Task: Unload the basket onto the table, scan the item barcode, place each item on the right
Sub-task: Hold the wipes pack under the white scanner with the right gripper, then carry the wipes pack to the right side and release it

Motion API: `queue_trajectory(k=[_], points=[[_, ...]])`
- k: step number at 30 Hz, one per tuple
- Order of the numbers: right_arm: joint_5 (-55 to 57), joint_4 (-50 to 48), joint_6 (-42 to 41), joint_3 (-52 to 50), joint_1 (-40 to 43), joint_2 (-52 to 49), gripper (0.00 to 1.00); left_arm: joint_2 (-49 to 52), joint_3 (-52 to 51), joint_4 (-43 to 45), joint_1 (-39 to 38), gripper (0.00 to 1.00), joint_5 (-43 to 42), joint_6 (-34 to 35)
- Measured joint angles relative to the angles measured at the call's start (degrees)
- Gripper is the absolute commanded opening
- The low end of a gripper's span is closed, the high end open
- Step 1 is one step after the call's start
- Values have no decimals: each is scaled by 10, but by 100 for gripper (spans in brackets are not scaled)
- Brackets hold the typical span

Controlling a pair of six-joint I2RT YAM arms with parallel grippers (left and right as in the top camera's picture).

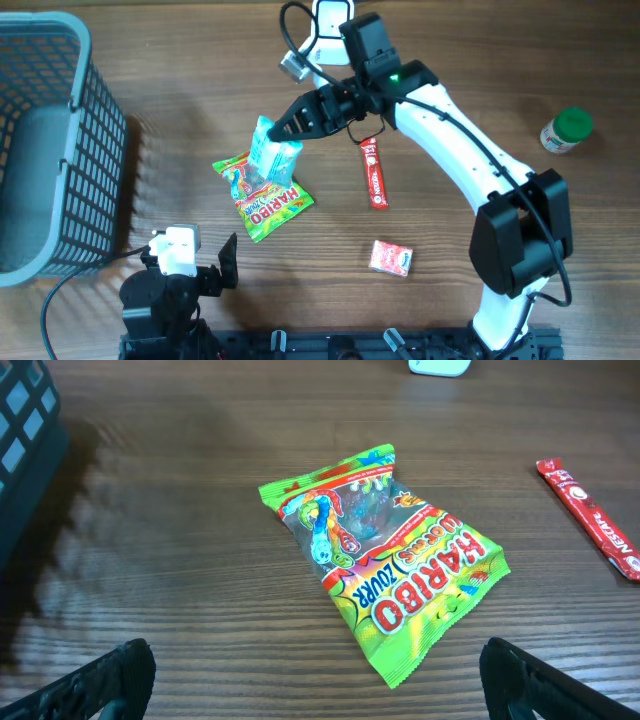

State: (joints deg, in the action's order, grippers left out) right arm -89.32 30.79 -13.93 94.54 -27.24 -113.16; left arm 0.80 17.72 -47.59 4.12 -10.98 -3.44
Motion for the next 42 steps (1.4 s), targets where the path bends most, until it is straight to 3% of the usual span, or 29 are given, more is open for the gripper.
queue_trajectory(k=[5,12,19,27,34,42], points=[[86,1,-25,0,21,0,4,0,0,0,0,100,0,0],[356,-7,-11,0,28,-2,5,0,0,0,0,100,0,0],[522,-132,44,0,28,-22,4,0,0,0,0,100,0,0],[632,-257,76,11,50,-100,4,0,0,0,0,100,0,0],[726,-256,142,107,56,-175,4,0,0,0,0,100,0,0],[809,-250,201,155,29,-182,4,0,0,0,0,100,0,0]])
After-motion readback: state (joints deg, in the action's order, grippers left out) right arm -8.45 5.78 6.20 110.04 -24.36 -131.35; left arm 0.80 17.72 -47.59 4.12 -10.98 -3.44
